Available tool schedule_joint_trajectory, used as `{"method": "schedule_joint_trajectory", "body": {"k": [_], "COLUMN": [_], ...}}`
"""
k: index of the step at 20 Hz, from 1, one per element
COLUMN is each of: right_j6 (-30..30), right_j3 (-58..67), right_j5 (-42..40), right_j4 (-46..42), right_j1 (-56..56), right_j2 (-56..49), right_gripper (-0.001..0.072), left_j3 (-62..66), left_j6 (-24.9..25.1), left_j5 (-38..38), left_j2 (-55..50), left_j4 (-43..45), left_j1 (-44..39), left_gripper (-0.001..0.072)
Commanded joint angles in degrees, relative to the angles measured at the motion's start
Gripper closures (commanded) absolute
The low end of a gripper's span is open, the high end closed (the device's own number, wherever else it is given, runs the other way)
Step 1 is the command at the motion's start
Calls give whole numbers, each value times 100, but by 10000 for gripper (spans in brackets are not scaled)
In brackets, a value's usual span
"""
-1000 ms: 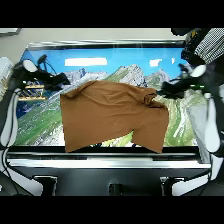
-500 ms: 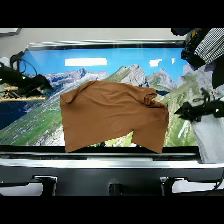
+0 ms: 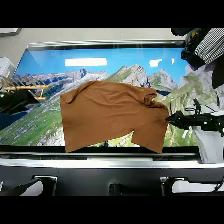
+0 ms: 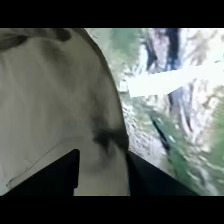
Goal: Fold the clothes and pants, and hang the long-sleeved shirts on hangers.
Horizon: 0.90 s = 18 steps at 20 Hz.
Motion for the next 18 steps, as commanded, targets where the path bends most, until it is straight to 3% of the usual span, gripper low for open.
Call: {"method": "schedule_joint_trajectory", "body": {"k": [1,4,11,18], "right_j6": [-332,-452,-363,-111], "right_j3": [-236,-236,-234,-234], "right_j5": [-413,-363,214,385], "right_j4": [258,487,763,758], "right_j1": [7,74,74,74], "right_j2": [-13,-13,363,901], "right_gripper": [472,684,685,685], "left_j3": [-933,-2203,-4360,-4885], "left_j6": [452,656,306,328], "left_j5": [79,170,809,1504], "left_j2": [684,1027,1023,599], "left_j4": [-603,-673,-697,-1001], "left_j1": [623,841,828,68], "left_gripper": [26,27,38,37]}}
